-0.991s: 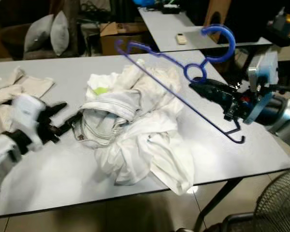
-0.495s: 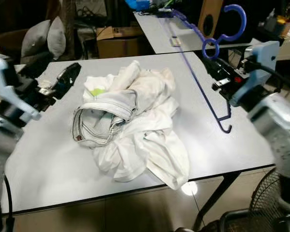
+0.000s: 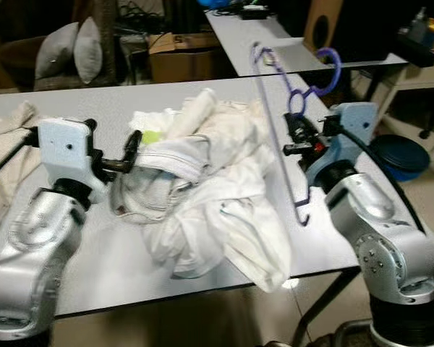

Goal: Hang hanger

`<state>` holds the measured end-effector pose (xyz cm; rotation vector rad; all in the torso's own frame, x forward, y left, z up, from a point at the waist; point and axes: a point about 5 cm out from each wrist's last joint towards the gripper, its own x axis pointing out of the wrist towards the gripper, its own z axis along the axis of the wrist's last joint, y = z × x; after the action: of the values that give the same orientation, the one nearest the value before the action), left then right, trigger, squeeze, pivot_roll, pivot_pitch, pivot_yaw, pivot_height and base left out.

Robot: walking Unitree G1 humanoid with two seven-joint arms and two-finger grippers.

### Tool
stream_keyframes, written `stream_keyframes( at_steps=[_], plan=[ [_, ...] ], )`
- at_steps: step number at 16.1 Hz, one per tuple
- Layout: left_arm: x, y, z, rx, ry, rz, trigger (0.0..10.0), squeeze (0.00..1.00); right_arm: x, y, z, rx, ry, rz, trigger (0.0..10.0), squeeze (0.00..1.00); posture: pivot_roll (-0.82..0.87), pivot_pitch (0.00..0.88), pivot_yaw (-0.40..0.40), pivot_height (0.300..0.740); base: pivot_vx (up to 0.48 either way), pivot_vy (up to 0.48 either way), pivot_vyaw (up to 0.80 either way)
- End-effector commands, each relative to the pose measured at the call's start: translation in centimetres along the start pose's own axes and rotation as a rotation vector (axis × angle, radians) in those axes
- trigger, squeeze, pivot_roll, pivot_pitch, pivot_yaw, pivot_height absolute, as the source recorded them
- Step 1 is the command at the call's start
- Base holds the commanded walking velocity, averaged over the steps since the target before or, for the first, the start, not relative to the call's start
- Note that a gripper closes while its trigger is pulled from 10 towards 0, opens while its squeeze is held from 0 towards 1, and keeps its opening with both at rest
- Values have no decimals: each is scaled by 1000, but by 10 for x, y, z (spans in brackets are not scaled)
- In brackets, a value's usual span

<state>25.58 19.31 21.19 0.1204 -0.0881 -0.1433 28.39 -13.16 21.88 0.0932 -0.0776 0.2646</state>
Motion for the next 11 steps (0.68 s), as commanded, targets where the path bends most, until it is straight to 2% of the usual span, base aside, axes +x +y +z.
stream_keyframes(
  at_steps=[1,4,11],
  plan=[
    [-1,-1,-4,34,25,19,10000,0,1,6,8,-38,-37,14,10000,0,-27,0,39,740,0,330,0],
    [0,-7,-5,39,34,31,10000,0,0,7,9,-38,-38,26,10000,0,-29,0,32,740,0,326,0],
    [-1,-6,-6,49,47,44,10000,0,-1,15,8,-17,-42,48,10000,0,-31,0,37,740,0,331,0]
  ],
)
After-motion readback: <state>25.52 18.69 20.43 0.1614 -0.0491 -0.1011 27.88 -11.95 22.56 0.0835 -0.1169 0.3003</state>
